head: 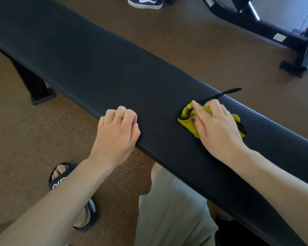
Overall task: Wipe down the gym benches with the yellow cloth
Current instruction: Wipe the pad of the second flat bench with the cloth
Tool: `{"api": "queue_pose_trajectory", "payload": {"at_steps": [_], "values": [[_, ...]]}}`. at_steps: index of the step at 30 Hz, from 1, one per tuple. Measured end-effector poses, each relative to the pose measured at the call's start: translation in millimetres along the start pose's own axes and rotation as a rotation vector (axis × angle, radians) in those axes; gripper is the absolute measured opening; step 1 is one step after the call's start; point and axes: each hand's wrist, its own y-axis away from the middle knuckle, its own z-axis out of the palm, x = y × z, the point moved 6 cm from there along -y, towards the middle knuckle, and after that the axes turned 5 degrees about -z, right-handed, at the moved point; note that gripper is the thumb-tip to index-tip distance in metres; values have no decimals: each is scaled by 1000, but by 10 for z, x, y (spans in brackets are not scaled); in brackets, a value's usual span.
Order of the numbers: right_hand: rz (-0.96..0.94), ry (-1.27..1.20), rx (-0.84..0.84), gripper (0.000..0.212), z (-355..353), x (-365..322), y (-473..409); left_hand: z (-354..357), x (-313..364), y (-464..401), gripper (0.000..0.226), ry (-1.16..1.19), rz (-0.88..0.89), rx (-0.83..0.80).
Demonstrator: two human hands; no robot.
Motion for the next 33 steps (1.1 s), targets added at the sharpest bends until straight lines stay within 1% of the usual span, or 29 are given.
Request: {"api": "queue_pose_trajectory", "payload": {"at_steps": [4, 7, 9, 11, 12, 14, 16, 18, 20, 23, 24, 27, 29, 30, 32, 33], "values": [[-25, 17, 28, 48, 93, -57, -308, 6, 11, -18, 25, 0, 9, -32], [-46, 54, 43, 42, 306, -261, -915, -32, -16, -52, 20, -9, 50, -74], [-19, 83, 1, 42, 413, -426, -1372, -64, -18, -87, 18, -64, 116, -115], [5, 86, -37, 44, 450, -496, -1614, -126, -32, -121, 24, -186, 195, -135], [7, 74, -56, 45, 451, -489, -1612, -178, -84, -153, 28, -233, 214, -132], [-31, 71, -83, 46, 408, -540, -1351, -306, -317, -203, 36, -275, 191, -129], [-111, 76, -56, 47, 312, -775, -881, -390, -603, -227, 45, -271, 161, -157], [-196, 17, -44, 46, 256, -1037, -506, -370, -758, -209, 51, -233, 158, -186], [-258, -25, -59, 44, 267, -1076, -526, -271, -790, -187, 55, -159, 135, -224], [-282, -53, -37, 43, 388, -1069, -1019, -166, -792, -182, 56, -82, 122, -238], [-267, -58, -23, 42, 445, -1098, -1236, -171, -802, -189, 58, -78, 124, -244], [-182, -29, -83, 44, 610, -1227, -1706, -285, -840, -225, 59, -64, 132, -303], [-170, 5, -89, 45, 584, -1279, -1620, -386, -852, -273, 55, -62, 184, -348], [-193, 24, -84, 47, 539, -1306, -1433, -444, -866, -303, 54, -64, 199, -358], [-288, 14, -55, 50, 415, -1423, -934, -546, -985, -403, 50, -88, 157, -332], [-317, -19, -66, 49, 379, -1490, -703, -573, -1095, -453, 50, -112, 99, -307]]}}
